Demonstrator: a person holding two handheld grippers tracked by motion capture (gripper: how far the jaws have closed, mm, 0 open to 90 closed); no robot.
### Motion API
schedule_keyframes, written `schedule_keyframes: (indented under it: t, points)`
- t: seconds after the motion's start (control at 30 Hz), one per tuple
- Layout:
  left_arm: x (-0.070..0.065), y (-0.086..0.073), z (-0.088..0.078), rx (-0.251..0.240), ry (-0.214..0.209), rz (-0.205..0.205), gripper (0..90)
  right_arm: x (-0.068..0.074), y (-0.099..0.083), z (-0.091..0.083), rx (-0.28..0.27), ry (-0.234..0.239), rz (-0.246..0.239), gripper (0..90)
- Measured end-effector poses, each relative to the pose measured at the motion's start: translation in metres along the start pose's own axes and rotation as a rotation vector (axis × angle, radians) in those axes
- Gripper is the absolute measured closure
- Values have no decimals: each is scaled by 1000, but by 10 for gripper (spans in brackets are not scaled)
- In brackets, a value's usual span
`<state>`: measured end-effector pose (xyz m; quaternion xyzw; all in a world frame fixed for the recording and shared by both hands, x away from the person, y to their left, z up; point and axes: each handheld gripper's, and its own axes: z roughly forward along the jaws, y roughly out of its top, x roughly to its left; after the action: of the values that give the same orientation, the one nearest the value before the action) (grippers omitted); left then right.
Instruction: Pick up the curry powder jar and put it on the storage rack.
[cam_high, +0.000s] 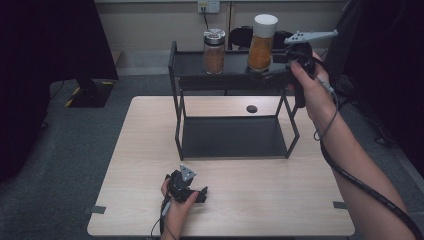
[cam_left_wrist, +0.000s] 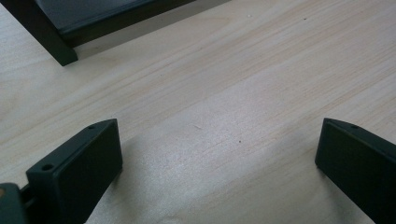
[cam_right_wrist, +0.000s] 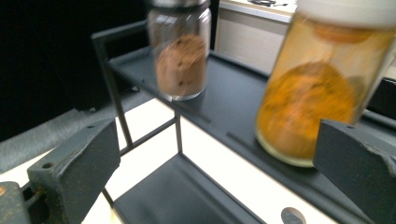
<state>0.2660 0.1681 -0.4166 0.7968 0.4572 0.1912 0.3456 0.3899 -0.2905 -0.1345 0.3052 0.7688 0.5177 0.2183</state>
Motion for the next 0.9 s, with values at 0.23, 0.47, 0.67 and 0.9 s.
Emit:
schedule_keyframes:
  t: [0.23, 0.47, 0.67, 0.9]
  points:
    - [0, 0, 0, -1, 1, -1, 0, 4, -28, 1, 6, 49, -11, 0]
    - [0, 0, 0, 1, 0, 1, 0, 3, -53, 3, -7, 85, 12, 0]
    - [0, 0, 0, 0, 0, 0, 1, 3, -69, 3, -10, 92, 14, 0]
    - [0, 0, 0, 0, 0, 0, 1, 3, -93, 6, -15, 111, 40, 0]
